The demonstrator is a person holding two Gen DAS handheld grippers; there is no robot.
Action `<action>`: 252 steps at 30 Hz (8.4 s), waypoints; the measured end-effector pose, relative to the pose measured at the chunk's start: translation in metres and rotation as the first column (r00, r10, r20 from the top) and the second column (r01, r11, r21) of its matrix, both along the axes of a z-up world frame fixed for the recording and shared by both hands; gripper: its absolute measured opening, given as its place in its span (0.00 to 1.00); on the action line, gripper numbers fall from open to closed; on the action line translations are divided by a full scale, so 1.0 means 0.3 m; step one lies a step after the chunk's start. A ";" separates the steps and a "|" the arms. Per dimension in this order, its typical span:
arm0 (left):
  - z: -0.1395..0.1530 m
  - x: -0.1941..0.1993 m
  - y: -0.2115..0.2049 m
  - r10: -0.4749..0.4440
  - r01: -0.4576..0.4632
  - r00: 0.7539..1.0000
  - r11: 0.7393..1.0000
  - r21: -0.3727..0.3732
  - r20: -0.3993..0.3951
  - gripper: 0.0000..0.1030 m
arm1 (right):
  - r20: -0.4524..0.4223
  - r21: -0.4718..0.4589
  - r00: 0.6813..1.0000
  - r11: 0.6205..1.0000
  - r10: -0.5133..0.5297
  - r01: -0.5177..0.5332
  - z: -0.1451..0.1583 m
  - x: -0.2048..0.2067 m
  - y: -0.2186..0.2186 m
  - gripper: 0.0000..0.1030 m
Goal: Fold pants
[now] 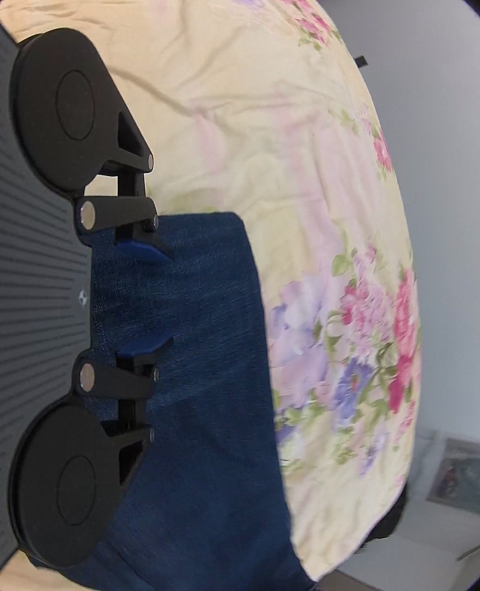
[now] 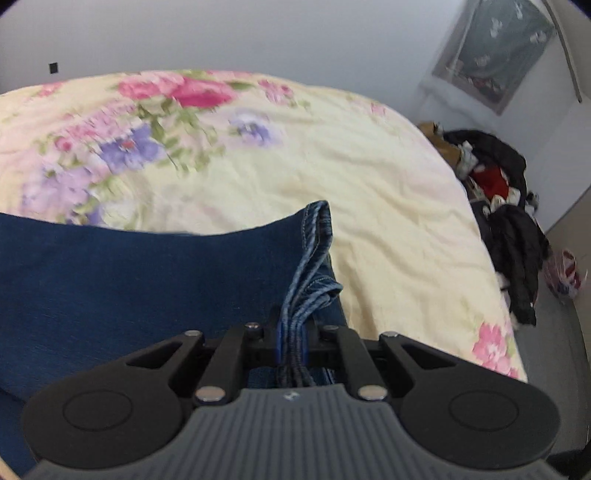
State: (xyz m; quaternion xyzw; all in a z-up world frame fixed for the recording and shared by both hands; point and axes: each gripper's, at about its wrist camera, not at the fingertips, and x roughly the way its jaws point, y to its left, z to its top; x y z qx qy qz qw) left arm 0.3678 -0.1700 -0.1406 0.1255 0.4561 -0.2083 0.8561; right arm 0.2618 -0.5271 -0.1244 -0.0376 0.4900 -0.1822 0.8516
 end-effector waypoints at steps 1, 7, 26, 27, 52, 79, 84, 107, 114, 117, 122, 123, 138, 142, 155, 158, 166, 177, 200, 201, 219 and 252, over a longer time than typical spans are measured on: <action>-0.016 -0.004 -0.012 -0.013 0.013 1.000 1.000 0.027 0.010 0.52 | -0.014 0.017 1.000 1.000 -0.008 0.008 -0.044 -0.002 -0.020 0.03; -0.057 0.028 -0.021 -0.017 0.017 1.000 0.999 0.046 -0.009 0.52 | -0.030 0.027 0.999 0.999 0.023 -0.022 -0.138 0.025 -0.028 0.03; -0.074 0.062 -0.012 -0.006 0.006 1.000 1.000 0.013 0.009 0.53 | 0.031 -0.045 0.995 0.994 0.096 -0.095 -0.159 -0.015 -0.074 0.05; -0.079 0.066 -0.013 -0.001 0.001 1.000 1.000 0.015 0.002 0.53 | 0.033 -0.051 0.996 0.995 0.084 -0.082 -0.170 -0.016 -0.082 0.16; 0.017 -0.047 0.006 0.048 -0.052 0.998 0.993 0.106 0.035 0.53 | 0.182 0.678 0.863 0.696 -0.471 0.237 -0.076 -0.505 -0.284 0.40; 0.041 0.026 0.089 0.102 -0.102 0.995 0.994 -0.025 0.002 0.31 | 0.224 0.228 0.925 0.939 -0.308 0.258 -0.035 -0.388 -0.235 0.22; 0.071 0.093 0.102 0.119 -0.116 0.993 0.985 -0.128 0.017 0.20 | 0.305 0.234 0.924 0.959 -0.230 0.161 0.052 -0.349 -0.188 0.17; -0.066 0.218 0.091 0.121 -0.118 0.991 0.992 -0.048 0.053 0.05 | 0.156 0.205 0.956 0.955 -0.247 0.213 -0.187 -0.193 -0.224 0.07; 0.033 0.004 0.136 0.017 -0.016 1.000 0.998 -0.056 0.015 0.05 | 0.217 0.209 0.955 0.965 -0.204 0.159 -0.071 -0.307 -0.141 0.07; 0.039 -0.091 0.133 -0.020 0.020 1.000 0.997 -0.070 -0.004 0.05 | 0.232 0.230 0.958 0.966 -0.170 0.116 -0.045 -0.344 -0.090 0.07; 0.008 -0.201 0.120 -0.056 0.056 0.998 0.998 -0.040 -0.019 0.05 | 0.243 0.251 0.957 0.964 -0.155 0.092 -0.052 -0.353 -0.024 0.07; -0.007 -0.211 0.123 -0.056 0.055 0.998 0.998 -0.034 -0.030 0.04 | 0.243 0.249 0.959 0.965 -0.148 0.085 -0.059 -0.351 -0.014 0.07; -0.076 -0.318 0.236 -0.029 0.033 0.987 0.999 0.026 -0.161 0.04 | 0.213 0.245 0.966 0.965 -0.144 0.090 -0.085 -0.388 0.060 0.09; -0.026 -0.363 0.287 -0.015 0.014 0.992 1.000 -0.008 -0.124 0.05 | 0.241 0.362 0.959 0.931 -0.150 0.054 -0.033 -0.498 0.198 0.09; 0.068 -0.469 0.312 -0.017 0.015 0.999 0.999 -0.044 -0.045 0.06 | 0.233 0.482 0.956 0.875 -0.180 0.047 -0.171 -0.641 0.677 0.24; 0.088 -0.483 0.339 -0.021 0.019 0.999 0.998 -0.057 -0.031 0.06 | 0.245 0.482 0.951 0.875 -0.190 0.050 -0.180 -0.600 0.690 0.24; 0.072 -0.482 0.407 0.025 -0.031 0.998 0.996 -0.084 -0.065 0.06 | 0.232 0.375 0.967 0.927 -0.105 0.011 -0.169 -0.589 0.724 0.02; 0.077 -0.502 0.428 0.050 -0.057 0.995 0.994 -0.095 -0.082 0.06 | 0.137 0.427 0.984 0.903 -0.114 0.045 -0.209 -0.634 0.704 0.00; 0.068 -0.306 0.356 0.182 -0.208 0.975 0.950 -0.234 -0.128 0.41 | 0.179 0.380 0.983 0.924 -0.036 -0.036 -0.246 -0.559 0.593 0.00; 0.068 -0.296 0.354 0.179 -0.206 0.975 0.946 -0.249 -0.129 0.46 | 0.184 0.384 0.982 0.922 -0.033 -0.040 -0.232 -0.565 0.583 0.00; -0.175 0.012 0.377 0.176 -0.319 0.933 0.810 -0.492 -0.314 0.59 | 0.219 0.192 0.959 0.956 0.178 -0.221 -0.054 -0.293 0.350 0.00; -0.262 0.148 0.401 0.114 -0.354 0.907 0.728 -0.588 -0.405 0.31 | 0.101 0.214 0.963 0.940 0.250 -0.266 -0.175 0.320 0.361 0.00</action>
